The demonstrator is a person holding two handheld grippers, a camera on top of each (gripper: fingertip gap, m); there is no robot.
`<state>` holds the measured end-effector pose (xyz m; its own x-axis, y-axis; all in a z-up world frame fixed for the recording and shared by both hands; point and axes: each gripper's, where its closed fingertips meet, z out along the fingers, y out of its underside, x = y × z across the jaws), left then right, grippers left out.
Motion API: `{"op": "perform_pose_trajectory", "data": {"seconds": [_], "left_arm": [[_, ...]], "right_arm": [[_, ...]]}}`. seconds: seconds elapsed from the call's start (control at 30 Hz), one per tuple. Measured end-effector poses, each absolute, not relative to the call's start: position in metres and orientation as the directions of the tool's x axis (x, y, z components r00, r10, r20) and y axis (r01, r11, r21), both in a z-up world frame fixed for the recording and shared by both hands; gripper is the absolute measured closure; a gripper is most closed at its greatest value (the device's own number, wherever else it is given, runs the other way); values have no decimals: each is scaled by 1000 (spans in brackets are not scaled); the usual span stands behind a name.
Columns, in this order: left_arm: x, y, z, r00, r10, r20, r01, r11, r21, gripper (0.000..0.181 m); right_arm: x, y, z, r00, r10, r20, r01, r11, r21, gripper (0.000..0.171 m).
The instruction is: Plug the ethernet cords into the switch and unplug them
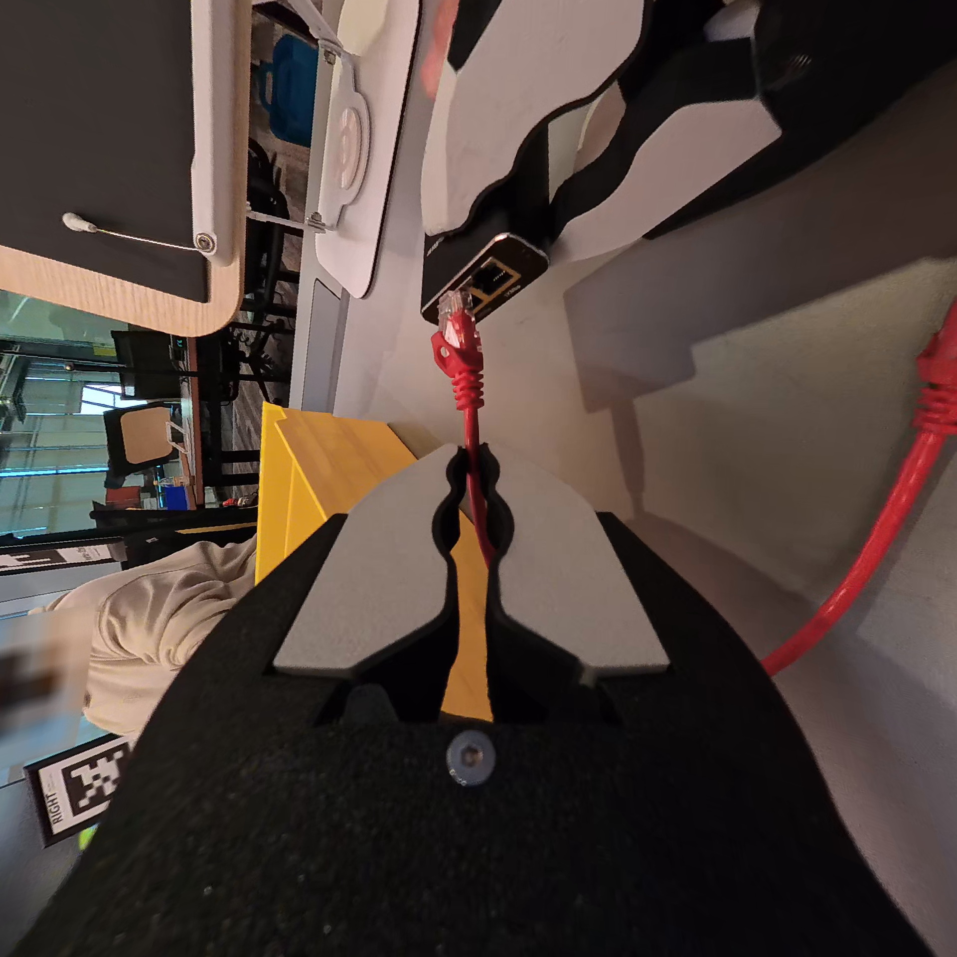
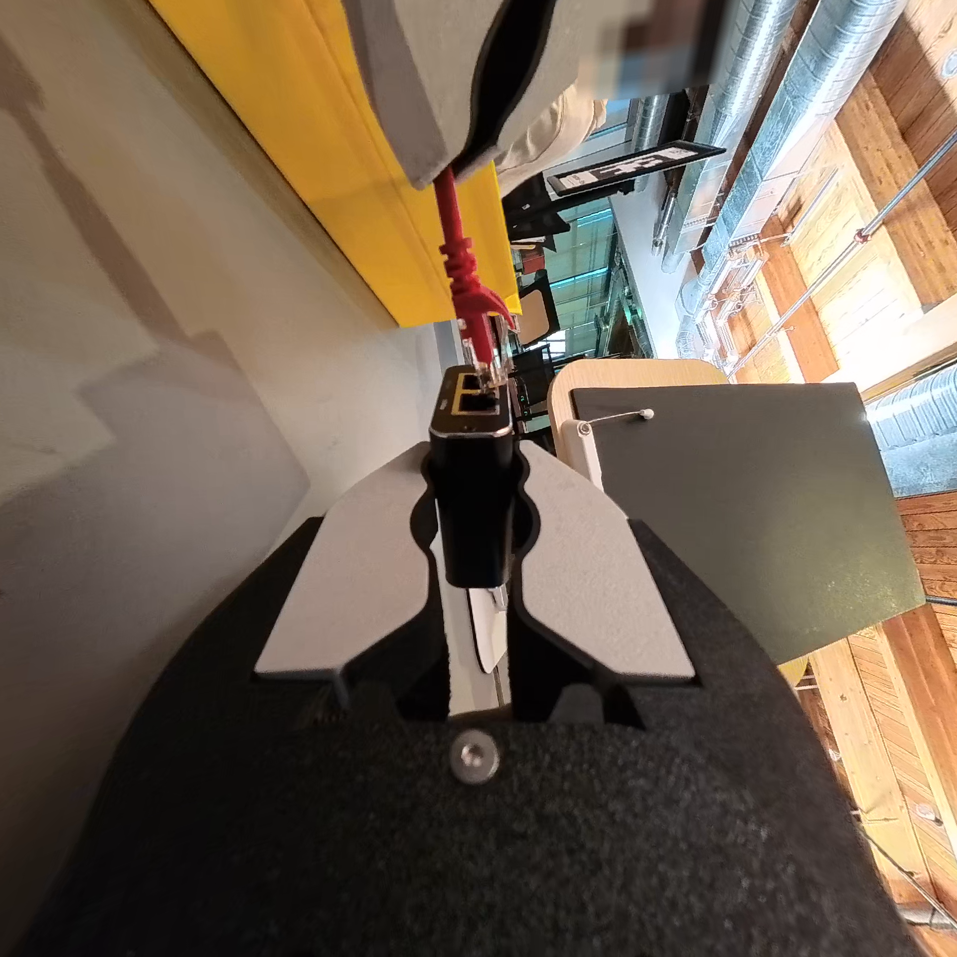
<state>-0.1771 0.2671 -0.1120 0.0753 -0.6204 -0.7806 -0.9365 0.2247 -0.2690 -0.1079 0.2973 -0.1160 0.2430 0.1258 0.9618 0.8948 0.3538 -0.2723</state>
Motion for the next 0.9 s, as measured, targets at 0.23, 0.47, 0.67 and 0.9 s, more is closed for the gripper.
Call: {"op": "perform_pose_trajectory", "data": {"seconds": [0.23, 0.47, 0.67, 0.9], "left_arm": [[-178, 267, -114, 70, -621, -781, -938, 225, -263, 178], [-177, 268, -114, 66, -610, -789, -938, 232, -258, 177], [-171, 259, -114, 110, -675, -730, -909, 229, -349, 177], [-158, 246, -94, 304, -868, -391, -722, 58, -690, 175]], "right_arm": [[-108, 298, -116, 243, 124, 962, 895, 354, -272, 147], [-113, 295, -116, 229, 121, 966, 893, 370, -258, 147], [-114, 290, -125, 271, 238, 933, 843, 409, -349, 147], [-114, 284, -109, 374, 259, 891, 756, 471, -455, 146]]}}
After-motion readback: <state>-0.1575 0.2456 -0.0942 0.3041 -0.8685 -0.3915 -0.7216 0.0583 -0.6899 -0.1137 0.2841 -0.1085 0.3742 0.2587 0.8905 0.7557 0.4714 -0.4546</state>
